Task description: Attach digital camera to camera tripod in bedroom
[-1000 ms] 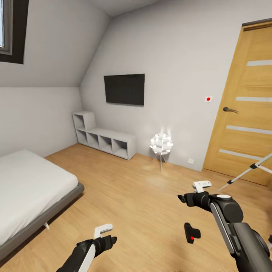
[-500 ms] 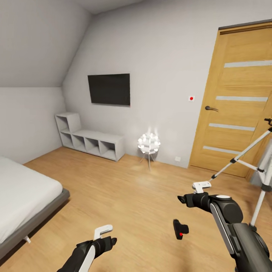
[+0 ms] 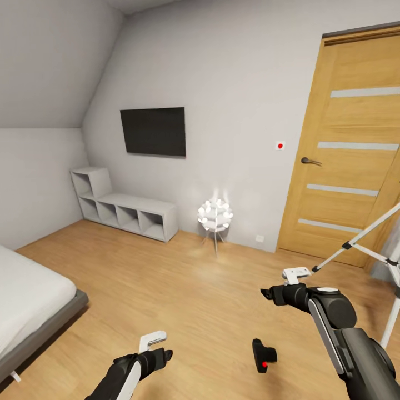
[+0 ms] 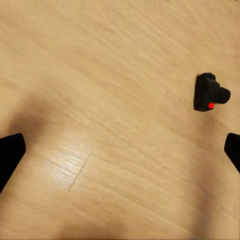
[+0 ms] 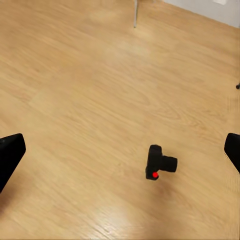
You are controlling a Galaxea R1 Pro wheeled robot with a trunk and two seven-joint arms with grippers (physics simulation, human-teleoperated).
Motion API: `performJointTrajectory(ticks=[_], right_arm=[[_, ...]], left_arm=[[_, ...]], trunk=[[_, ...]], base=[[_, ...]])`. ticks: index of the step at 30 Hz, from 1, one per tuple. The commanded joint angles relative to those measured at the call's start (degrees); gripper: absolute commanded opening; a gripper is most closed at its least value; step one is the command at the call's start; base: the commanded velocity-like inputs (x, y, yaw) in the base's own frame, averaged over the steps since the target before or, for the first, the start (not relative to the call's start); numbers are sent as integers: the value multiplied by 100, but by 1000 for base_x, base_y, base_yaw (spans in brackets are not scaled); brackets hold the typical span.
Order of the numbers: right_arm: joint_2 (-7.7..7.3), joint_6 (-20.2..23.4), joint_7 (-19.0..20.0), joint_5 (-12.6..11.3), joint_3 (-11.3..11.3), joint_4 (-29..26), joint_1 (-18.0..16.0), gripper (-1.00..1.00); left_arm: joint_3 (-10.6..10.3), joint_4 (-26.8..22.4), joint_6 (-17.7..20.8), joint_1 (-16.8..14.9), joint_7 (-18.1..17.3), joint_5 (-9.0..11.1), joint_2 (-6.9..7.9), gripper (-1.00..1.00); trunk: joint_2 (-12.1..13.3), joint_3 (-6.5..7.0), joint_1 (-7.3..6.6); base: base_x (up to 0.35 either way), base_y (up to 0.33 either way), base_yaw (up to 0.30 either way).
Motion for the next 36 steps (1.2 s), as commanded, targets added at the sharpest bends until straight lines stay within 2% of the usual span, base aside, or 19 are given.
performJointTrajectory(ticks=[1, 8, 19, 31, 36], right_arm=[[-3, 24, 9, 3, 2, -4, -3, 100], [-8, 24, 12, -2, -18, -6, 2, 100], [-10, 24, 19, -5, -20, -11, 7, 100], [-10, 24, 46, -6, -7, -12, 19, 100], [-13, 24, 47, 0, -32, -12, 189, 100]], left_arm=[[15, -8, 34, -2, -1, 37, -3, 100], [20, -8, 39, -2, -12, 52, -1, 100], [34, -8, 47, -2, -21, 58, -5, 100], [34, -8, 56, -2, -24, 59, -18, 100], [26, -8, 59, -2, -24, 56, -32, 100]], trunk=[[-3, -7, 3], [-3, -7, 3], [-3, -7, 3], [-3, -7, 3], [-3, -4, 3]], base=[[321, 6, -8], [288, 135, -144], [199, 256, -248], [81, 306, -265], [8, 319, -267]])
